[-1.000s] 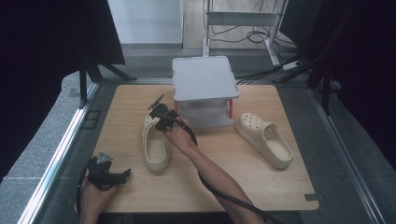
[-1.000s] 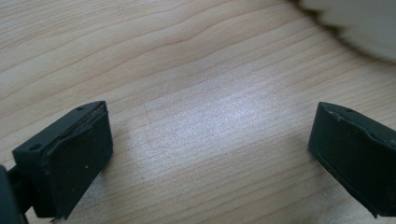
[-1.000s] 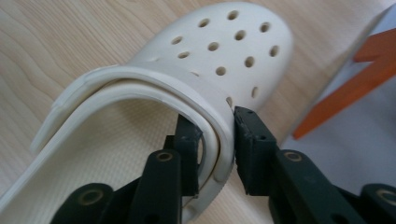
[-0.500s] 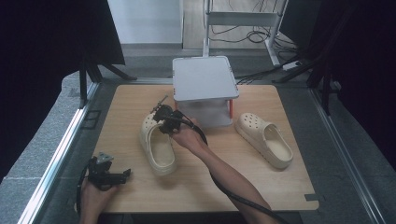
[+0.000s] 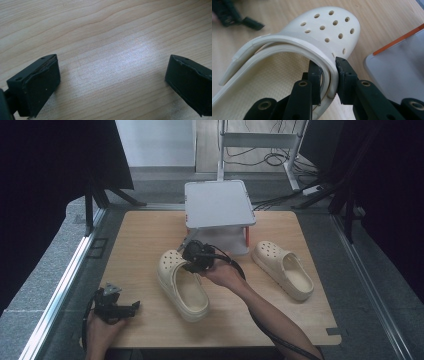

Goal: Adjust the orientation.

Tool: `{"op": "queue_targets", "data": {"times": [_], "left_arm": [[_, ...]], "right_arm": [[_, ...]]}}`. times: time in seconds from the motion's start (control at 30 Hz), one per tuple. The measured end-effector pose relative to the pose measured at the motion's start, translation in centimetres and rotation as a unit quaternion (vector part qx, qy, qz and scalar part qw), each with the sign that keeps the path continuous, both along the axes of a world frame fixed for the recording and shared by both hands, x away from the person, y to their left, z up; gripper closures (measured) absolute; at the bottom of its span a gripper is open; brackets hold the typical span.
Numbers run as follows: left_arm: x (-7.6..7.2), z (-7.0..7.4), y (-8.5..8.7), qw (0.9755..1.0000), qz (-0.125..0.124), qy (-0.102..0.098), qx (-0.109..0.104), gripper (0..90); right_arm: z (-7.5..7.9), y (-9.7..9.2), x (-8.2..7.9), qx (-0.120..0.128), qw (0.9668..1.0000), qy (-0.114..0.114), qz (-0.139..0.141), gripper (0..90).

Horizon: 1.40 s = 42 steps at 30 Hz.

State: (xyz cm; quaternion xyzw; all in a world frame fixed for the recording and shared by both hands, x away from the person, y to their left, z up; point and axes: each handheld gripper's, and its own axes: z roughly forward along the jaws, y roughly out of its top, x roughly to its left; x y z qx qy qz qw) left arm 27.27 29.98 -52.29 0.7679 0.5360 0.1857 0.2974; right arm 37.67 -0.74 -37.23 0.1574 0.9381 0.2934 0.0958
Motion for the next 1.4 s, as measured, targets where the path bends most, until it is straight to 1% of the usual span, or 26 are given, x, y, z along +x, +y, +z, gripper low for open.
{"op": "queue_targets", "data": {"times": [0.03,0.23,0.4,0.47,0.5,0.53,0.57,0.6,0.63,0.67,0.73,0.77,0.83,0.93,0.97,1.0,1.07,1.1,1.13,1.2,1.23,1.3,1.33,1.4], "left_arm": [[0.0,0.0,0.0,1.0,0.0,0.0,0.0,0.0],[0.0,0.0,0.0,1.0,0.001,0.0,0.0,0.0],[0.0,0.0,-0.1,1.0,0.003,0.001,-0.001,0.0],[0.0,0.0,-0.1,1.0,0.003,0.001,-0.001,0.0],[0.0,0.0,-0.1,1.0,0.004,0.001,0.0,0.0],[0.0,0.0,-0.1,1.0,0.004,0.001,0.0,0.0],[0.0,0.0,-0.1,1.0,0.004,0.001,0.0,0.0],[0.0,0.0,-0.1,1.0,0.004,0.002,0.0,0.0],[0.0,0.0,-0.1,1.0,0.004,0.002,0.0,0.0],[0.0,0.0,-0.1,1.0,0.004,0.002,0.0,0.0],[0.0,0.0,-0.1,1.0,0.004,0.002,0.0,0.0],[0.0,0.0,-0.1,1.0,0.004,0.001,0.0,0.0],[0.0,0.0,-0.1,1.0,0.004,0.001,0.0,0.0],[0.0,0.0,-0.1,1.0,0.004,0.001,0.0,0.0],[0.0,0.0,-0.1,1.0,0.005,0.001,0.0,0.0],[0.0,0.0,-0.1,1.0,0.005,0.001,0.0,0.0],[0.0,0.0,-0.1,1.0,0.005,0.001,0.0,0.0],[0.0,0.0,-0.1,1.0,0.005,0.001,0.0,0.0],[0.0,0.0,-0.1,1.0,0.005,0.001,-0.001,0.0],[0.0,0.0,-0.1,1.0,0.005,0.001,0.0,0.0],[0.0,0.0,-0.1,1.0,0.005,0.001,0.0,0.0],[0.0,0.0,-0.1,1.0,0.004,0.002,-0.001,0.0],[0.0,0.0,-0.1,1.0,0.004,0.002,0.0,0.0],[0.1,0.0,-0.1,1.0,0.005,0.002,0.0,0.0]], "right_arm": [[0.1,-0.3,-0.3,0.0,1.0,-0.002,0.003,75.2],[0.0,-2.6,-2.7,0.011,0.9989,-0.014,0.043,75.2],[-0.6,-4.2,-4.6,0.017,0.9963,-0.022,0.081,75.2],[-1.0,-4.8,-5.2,0.016,0.9954,-0.028,0.091,75.2],[-1.3,-5.1,-5.4,0.015,0.9951,-0.025,0.095,75.2],[-1.6,-5.4,-5.7,0.017,0.9946,-0.03,0.098,75.2],[-1.8,-5.6,-5.9,0.01,0.9944,-0.032,0.1,75.2],[-2.1,-5.8,-6.0,0.014,0.9939,-0.033,0.105,75.2],[-2.4,-6.0,-6.1,0.013,0.993,-0.037,0.112,75.1],[-2.7,-6.2,-6.2,0.007,0.9929,-0.038,0.113,75.1],[-3.4,-6.4,-6.3,0.005,0.9924,-0.045,0.115,75.1],[-3.7,-6.5,-6.3,0.001,0.9926,-0.042,0.114,75.1],[-4.5,-6.8,-6.4,0.001,0.9917,-0.048,0.12,74.8],[-5.6,-6.9,-6.6,-0.009,0.991,-0.052,0.123,73.9],[-5.7,-7.0,-6.6,-0.002,0.991,-0.049,0.125,73.4],[-5.8,-7.1,-6.6,-0.002,0.9915,-0.048,0.12,73.1],[-5.8,-7.3,-6.6,-0.004,0.9918,-0.043,0.12,72.2],[-5.9,-7.4,-6.6,-0.003,0.992,-0.042,0.119,70.2],[-5.8,-7.5,-6.5,-0.001,0.9927,-0.034,0.116,68.1],[-5.4,-7.8,-6.3,0.011,0.9934,-0.018,0.112,59.7],[-5.2,-7.9,-6.2,0.01,0.9937,-0.012,0.111,56.2],[-4.9,-8.2,-6.0,0.008,0.9946,-0.005,0.104,48.2],[-4.8,-8.5,-5.8,0.01,0.995,0.001,0.099,45.6],[-4.6,-9.1,-5.6,0.018,0.9958,0.006,0.089,39.8]]}}
